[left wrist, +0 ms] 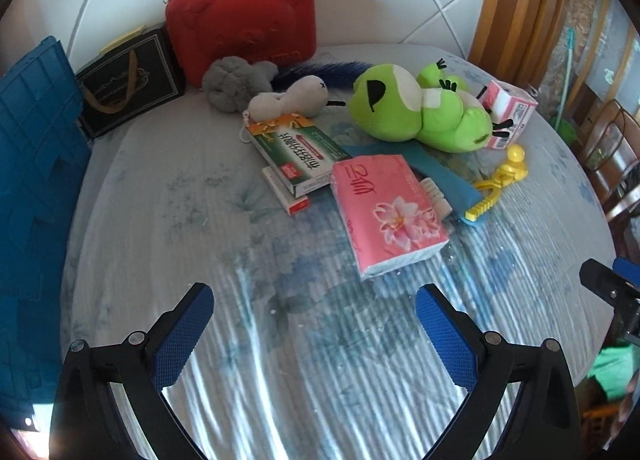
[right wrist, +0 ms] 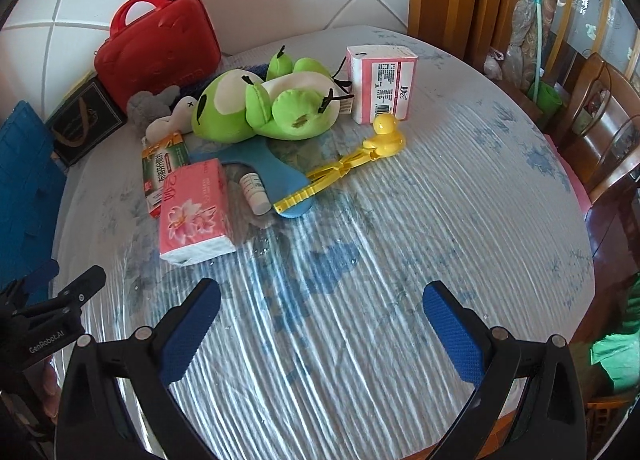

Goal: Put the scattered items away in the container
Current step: 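Grasp the pink tissue pack with the left tool while the right tool grasps the white tissue box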

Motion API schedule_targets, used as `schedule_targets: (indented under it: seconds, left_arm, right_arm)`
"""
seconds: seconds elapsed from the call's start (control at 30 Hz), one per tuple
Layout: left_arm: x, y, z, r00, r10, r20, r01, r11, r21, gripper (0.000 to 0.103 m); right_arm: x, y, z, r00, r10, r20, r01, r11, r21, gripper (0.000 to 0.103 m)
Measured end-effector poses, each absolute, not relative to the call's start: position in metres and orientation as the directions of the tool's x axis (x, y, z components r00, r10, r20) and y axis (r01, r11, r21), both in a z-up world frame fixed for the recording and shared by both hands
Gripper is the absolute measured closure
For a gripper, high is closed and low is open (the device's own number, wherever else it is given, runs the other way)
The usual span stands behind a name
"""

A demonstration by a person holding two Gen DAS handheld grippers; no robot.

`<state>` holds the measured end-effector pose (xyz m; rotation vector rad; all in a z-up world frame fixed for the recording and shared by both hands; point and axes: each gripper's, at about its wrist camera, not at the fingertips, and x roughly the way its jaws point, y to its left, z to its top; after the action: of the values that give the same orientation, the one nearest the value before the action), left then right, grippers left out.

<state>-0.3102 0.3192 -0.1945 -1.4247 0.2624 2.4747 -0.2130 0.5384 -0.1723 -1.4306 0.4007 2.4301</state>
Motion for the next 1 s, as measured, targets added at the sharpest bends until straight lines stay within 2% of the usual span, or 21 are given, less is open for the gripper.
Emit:
schedule_targets:
  seconds: [0.43, 0.67, 0.73, 0.77, 1.0]
  left_arm:
    - [-0.371, 0.403, -0.238, -0.403, 0.062, -0.913, -0.242, -0.969, 0.04, 0.001]
    - [-0.39, 0.423, -0.274, -0.321, 0.014, -0.947, -0.23, -0.971, 0.063, 0.001]
    - [-0.395, 0.425, -0.282, -0.295, 0.012, -0.956, -0.225, -0.973, 0.057, 0.005]
    - [-0.398, 0.425, -0.286, -0.282, 0.012, -0.959, -0.223, -0.973, 0.054, 0.016]
    - [-0.414, 0.425, -0.268, -0.312, 0.01, -0.95, -0.187, -0.981, 0.051, 0.018]
  right_arm:
    - [-0.293, 0.63, -0.196, -0.447, 0.042, -0.894, -0.291, -0.951, 0.101, 0.0]
    - [-0.32, 0.667, -0.206, -0.436, 0.06, -0.898, -0.307, -0.948, 0.086, 0.0]
    - [-0.33, 0.678, -0.204, -0.446, 0.072, -0.892, -0.315, -0.946, 0.081, 0.0]
    - [-0.337, 0.683, -0.201, -0.454, 0.079, -0.887, -0.318, -0.945, 0.078, 0.0]
    - [-0.389, 0.707, -0.189, -0.503, 0.126, -0.855, -0.328, -0.943, 0.053, 0.0]
